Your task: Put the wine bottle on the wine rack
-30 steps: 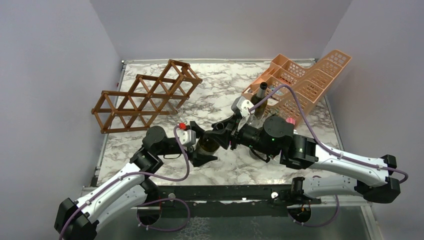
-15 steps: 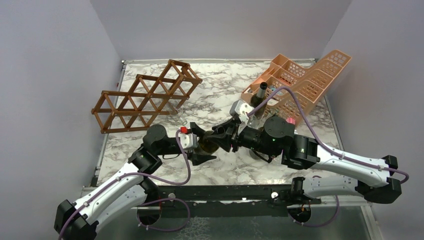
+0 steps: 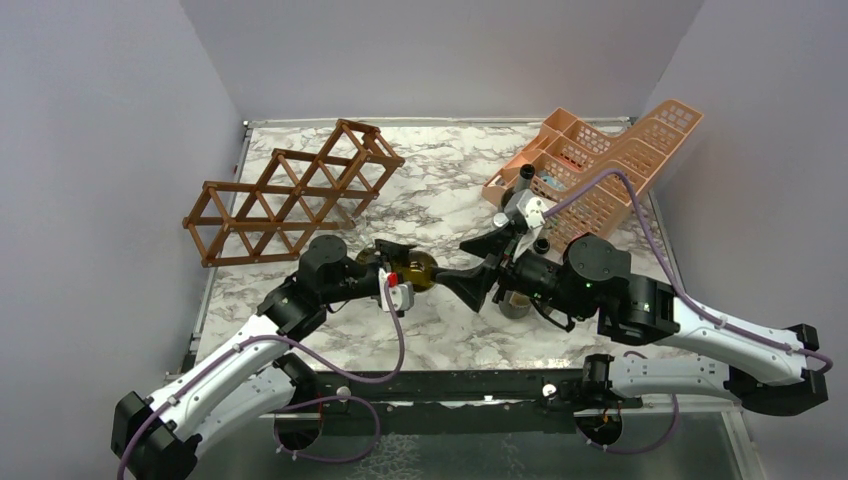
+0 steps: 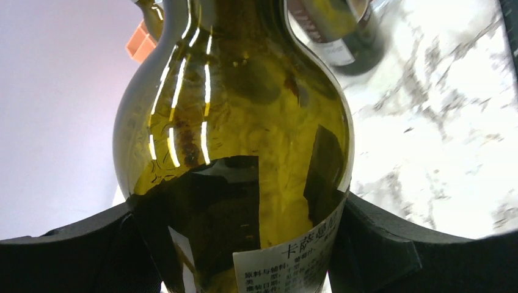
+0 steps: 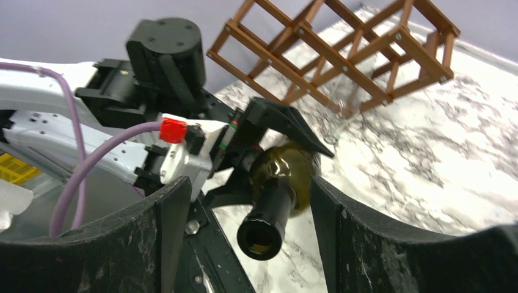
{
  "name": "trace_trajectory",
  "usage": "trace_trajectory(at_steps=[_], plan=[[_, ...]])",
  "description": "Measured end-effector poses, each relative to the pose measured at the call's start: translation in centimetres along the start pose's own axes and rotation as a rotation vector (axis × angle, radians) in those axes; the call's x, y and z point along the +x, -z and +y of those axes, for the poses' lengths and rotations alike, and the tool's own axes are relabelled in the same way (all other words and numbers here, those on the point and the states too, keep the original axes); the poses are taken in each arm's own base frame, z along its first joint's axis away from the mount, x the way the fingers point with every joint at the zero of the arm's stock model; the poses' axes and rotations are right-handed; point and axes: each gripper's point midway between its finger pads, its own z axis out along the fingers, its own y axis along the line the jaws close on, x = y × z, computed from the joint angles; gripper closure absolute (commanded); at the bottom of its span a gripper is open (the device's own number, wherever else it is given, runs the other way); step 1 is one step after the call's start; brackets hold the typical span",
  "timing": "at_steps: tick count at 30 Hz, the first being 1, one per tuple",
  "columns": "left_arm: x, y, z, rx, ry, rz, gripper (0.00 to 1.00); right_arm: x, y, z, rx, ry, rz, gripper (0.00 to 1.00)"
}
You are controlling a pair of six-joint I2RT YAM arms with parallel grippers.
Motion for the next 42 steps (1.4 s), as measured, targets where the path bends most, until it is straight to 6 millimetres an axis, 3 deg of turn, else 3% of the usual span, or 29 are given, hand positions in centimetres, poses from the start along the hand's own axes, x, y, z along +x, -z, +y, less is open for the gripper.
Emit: trace_trajectory(at_steps=[7,13,24,33,42], plan=[[1.1,0.8,1.1,-0.032,-0.182,0.076,1.00,1.7,1.0,-1.6,0.099,-0.023,0.112,0.27],[-0.3,2.5,2.7,-0.103,-0.340,0.085,1.00,3.4,1.0,-1.9,0.137,-0.027,0.232,0.27],[1.2,4.0,3.3,-0.077,-0.616,0.215,1.00,9.3,-2.9,-0.9,0.151,-0.011,0.500,0.33],[0.3,5.3,4.1,-0.099,-0.775,0.242,1.00,14.0,-4.8,-0.2,0.142,-0.021,0.653,0.42],[0.1,5.5,4.4,-0.104,-0.836,0.255,1.00,15.8,-5.6,0.0,0.139,-0.032,0.701,0.46]])
